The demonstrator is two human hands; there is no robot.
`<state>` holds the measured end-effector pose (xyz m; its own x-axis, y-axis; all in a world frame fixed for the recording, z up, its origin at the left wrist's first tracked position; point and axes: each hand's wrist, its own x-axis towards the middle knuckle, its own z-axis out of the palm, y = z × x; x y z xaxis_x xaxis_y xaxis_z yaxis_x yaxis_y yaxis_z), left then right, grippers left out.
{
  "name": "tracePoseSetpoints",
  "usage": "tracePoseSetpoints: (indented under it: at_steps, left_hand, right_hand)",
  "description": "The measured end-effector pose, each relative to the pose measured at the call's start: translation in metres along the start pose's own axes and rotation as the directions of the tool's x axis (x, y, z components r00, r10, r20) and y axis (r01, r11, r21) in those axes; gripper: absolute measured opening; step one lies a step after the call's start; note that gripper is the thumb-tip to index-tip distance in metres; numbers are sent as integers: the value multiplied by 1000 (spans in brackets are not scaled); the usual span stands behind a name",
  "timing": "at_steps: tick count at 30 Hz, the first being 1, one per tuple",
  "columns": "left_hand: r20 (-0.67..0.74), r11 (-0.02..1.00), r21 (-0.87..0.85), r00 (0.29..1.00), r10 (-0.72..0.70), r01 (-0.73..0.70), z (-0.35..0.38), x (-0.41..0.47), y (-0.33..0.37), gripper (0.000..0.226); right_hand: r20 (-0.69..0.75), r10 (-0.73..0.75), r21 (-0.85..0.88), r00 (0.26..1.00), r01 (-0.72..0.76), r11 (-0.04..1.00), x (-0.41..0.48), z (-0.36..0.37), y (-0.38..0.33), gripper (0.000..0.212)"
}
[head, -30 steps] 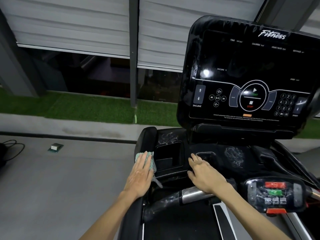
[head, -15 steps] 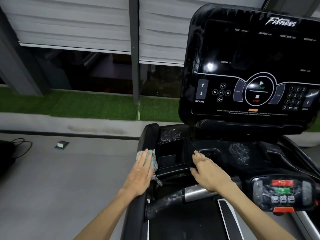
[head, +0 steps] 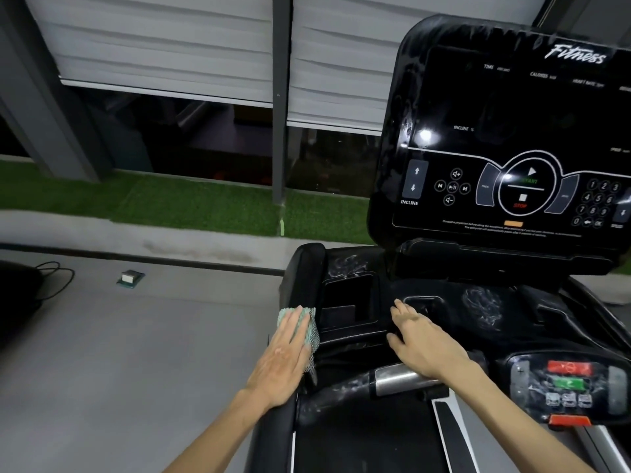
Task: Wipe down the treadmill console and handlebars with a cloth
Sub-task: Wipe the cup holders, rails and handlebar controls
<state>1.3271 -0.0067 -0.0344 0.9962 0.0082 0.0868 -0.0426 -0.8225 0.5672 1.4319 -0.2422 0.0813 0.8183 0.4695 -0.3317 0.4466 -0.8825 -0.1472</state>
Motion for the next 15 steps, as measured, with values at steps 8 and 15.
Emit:
tracePoseSetpoints:
  at_steps: [8, 15]
  left_hand:
    - [-6, 992, 122, 1000, 12, -11, -5, 16, 7, 74]
    - [70, 978, 209, 997, 11, -25, -7, 35, 30, 71]
  right_hand:
    - [-3, -8, -8, 1000, 8, 1000, 4, 3, 2, 61]
    - [-10, 4, -4, 1000, -4, 1000, 4, 3, 2, 61]
